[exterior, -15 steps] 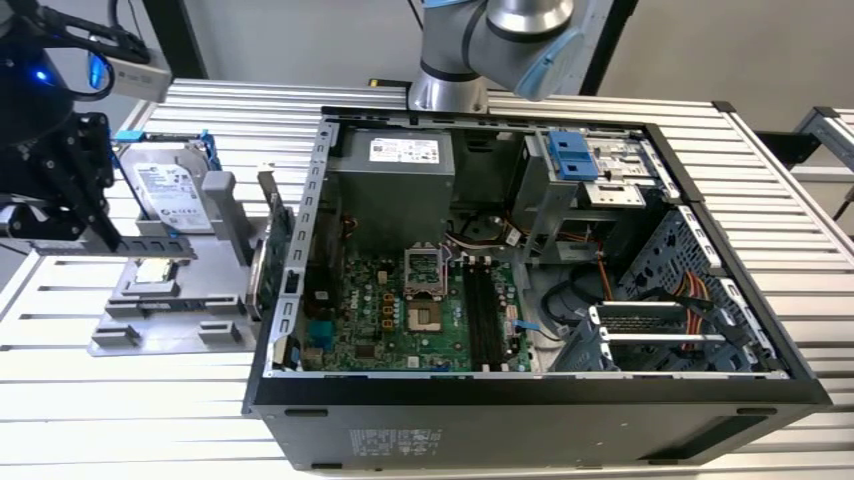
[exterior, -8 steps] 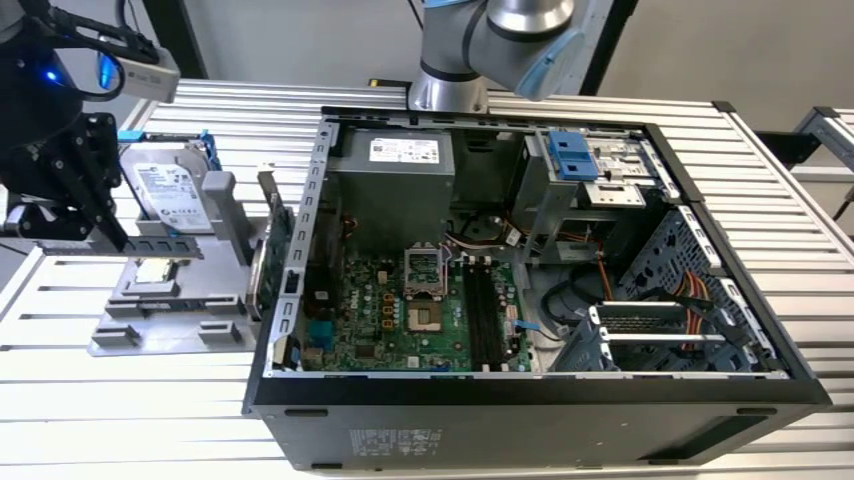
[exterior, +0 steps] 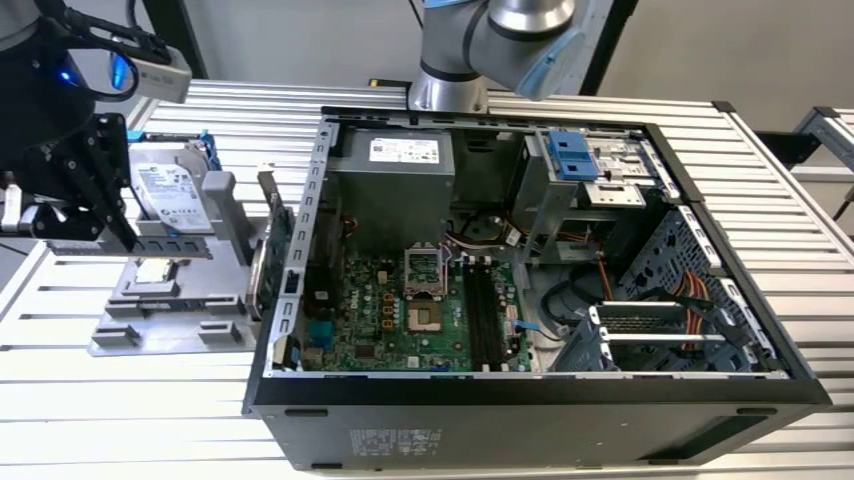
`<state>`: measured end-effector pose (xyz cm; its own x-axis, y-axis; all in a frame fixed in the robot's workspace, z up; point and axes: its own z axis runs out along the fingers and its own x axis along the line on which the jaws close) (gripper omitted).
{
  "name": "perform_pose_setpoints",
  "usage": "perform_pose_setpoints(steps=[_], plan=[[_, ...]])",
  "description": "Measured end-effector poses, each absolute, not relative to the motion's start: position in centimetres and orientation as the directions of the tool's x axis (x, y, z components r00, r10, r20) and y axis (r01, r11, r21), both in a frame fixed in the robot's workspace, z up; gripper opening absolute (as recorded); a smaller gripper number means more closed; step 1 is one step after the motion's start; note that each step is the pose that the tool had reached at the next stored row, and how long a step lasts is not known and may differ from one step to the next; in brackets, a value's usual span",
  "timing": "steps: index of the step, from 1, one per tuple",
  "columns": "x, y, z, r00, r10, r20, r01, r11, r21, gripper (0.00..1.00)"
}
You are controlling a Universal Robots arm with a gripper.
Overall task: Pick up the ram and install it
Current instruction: 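Pick up the ram and move it above insertion slot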
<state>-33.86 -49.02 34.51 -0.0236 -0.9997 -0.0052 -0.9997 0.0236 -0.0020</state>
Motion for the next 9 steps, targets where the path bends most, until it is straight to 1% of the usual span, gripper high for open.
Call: perform_pose_setpoints(steps=[9], plan=[[-33.02,-49.02,34.52,-0.024,-1.0,-0.005,-1.0,0.024,-0.002,0.0]])
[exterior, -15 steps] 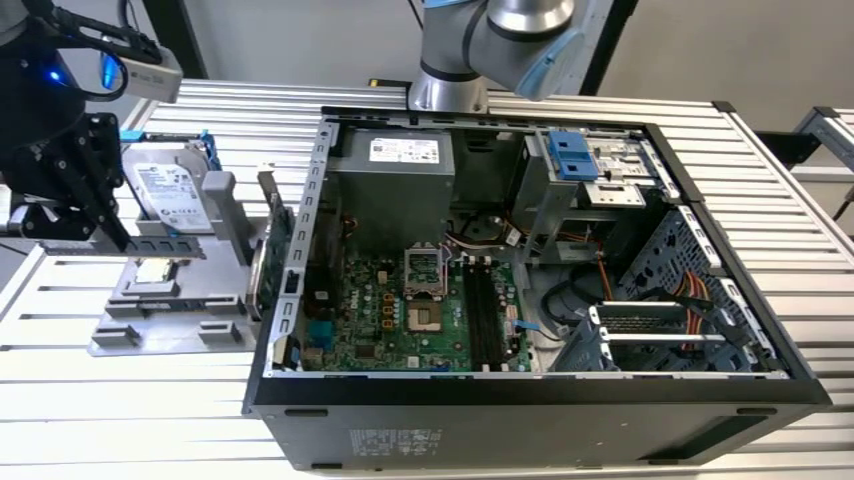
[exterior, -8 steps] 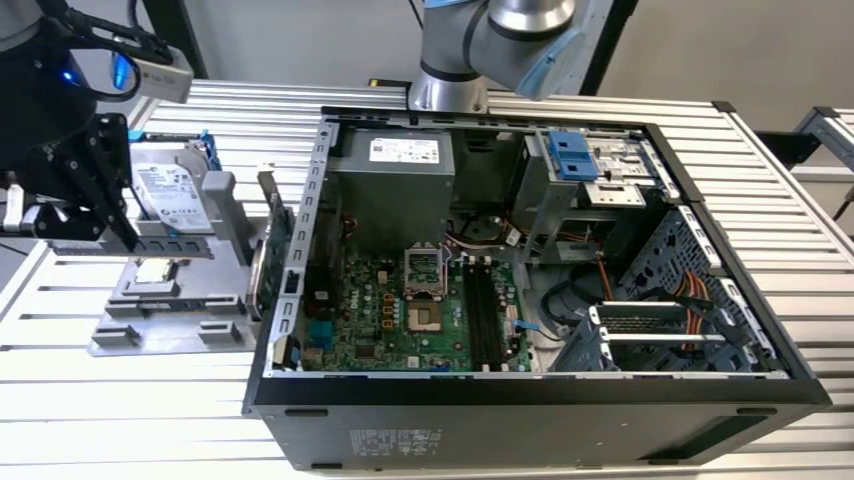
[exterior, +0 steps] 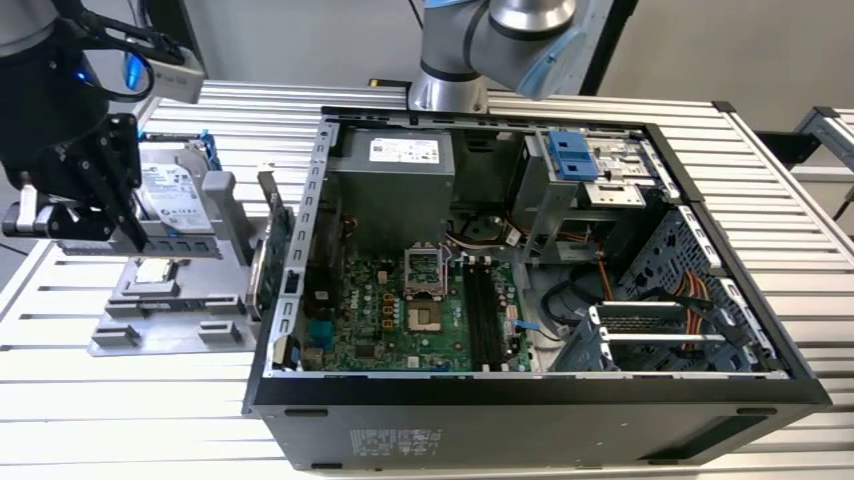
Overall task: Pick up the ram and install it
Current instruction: 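Pick up the ram and move it above insertion slot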
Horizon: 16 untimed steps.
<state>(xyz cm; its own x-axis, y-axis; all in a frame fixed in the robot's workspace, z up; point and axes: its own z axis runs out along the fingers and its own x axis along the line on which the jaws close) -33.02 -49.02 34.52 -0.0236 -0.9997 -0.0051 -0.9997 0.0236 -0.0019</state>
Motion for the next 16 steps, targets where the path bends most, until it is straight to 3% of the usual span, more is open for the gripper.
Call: perform_pose_setpoints(steps=[16], plan=[[-32.14,-49.02,34.52,-0.024,-1.0,-0.005,-1.0,0.024,-0.002,0.0]])
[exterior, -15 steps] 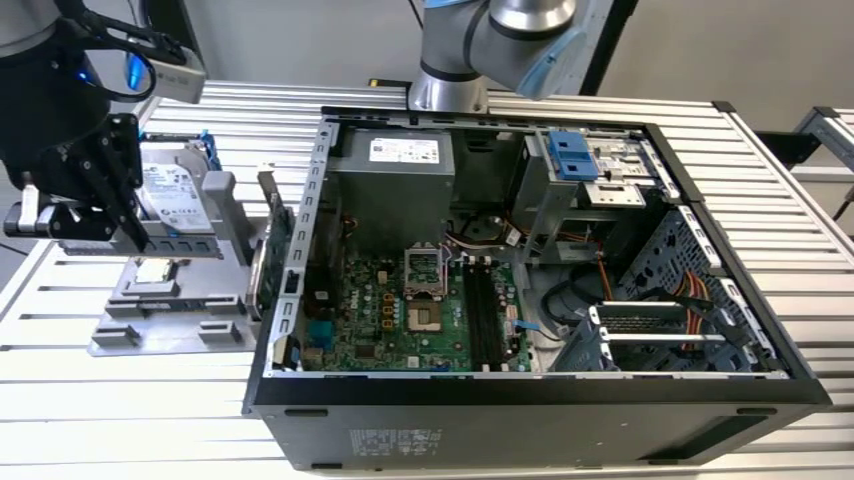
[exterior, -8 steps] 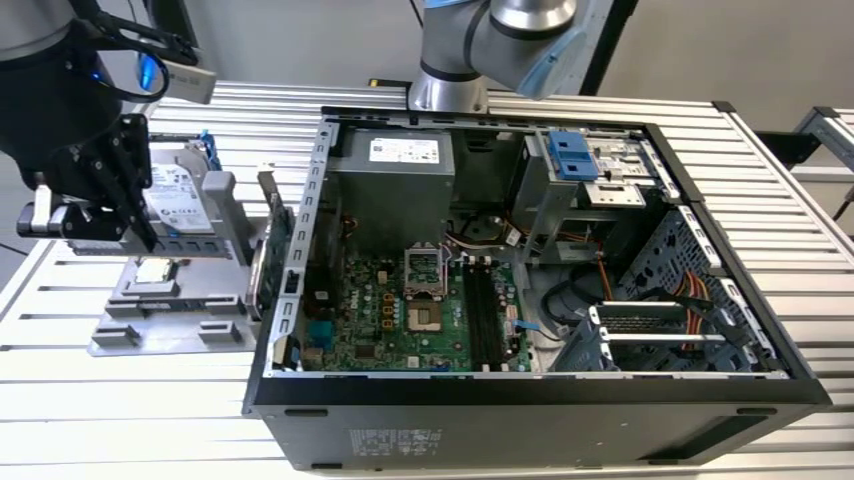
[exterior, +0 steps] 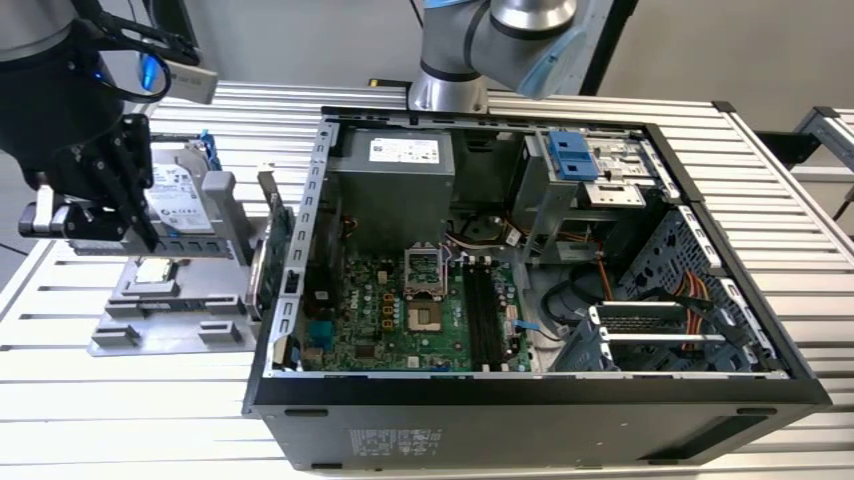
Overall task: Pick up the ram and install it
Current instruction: 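Pick up the ram and move it above insertion slot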
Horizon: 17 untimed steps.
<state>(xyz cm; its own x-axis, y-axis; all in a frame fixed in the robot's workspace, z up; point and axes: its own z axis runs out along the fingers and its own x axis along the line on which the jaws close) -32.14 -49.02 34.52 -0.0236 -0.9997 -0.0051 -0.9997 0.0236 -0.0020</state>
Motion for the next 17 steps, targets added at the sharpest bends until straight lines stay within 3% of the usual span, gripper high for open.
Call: perform_pose_setpoints(steps=[17], plan=[[-30.0,-49.0,34.5,-0.024,-1.0,-0.005,-1.0,0.024,-0.002,0.0]])
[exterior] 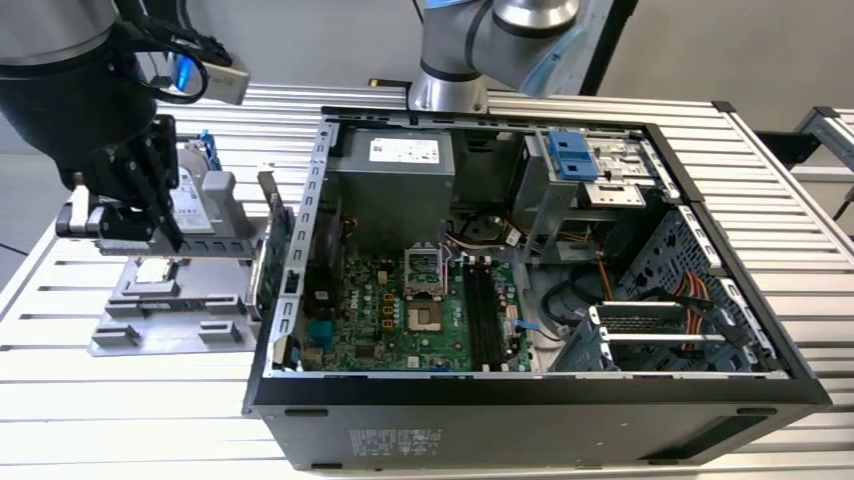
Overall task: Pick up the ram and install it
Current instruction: 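Pick up the ram and move it above insertion slot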
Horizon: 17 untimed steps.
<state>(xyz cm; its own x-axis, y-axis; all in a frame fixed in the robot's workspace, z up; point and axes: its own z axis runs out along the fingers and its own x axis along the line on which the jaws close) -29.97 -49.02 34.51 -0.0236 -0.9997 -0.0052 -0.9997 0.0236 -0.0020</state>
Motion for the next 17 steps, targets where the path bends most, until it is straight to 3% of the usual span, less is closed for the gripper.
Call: perform_pose_setpoints(steps=[17], plan=[[-28.3,-49.0,34.5,-0.024,-1.0,-0.005,-1.0,0.024,-0.002,0.0]])
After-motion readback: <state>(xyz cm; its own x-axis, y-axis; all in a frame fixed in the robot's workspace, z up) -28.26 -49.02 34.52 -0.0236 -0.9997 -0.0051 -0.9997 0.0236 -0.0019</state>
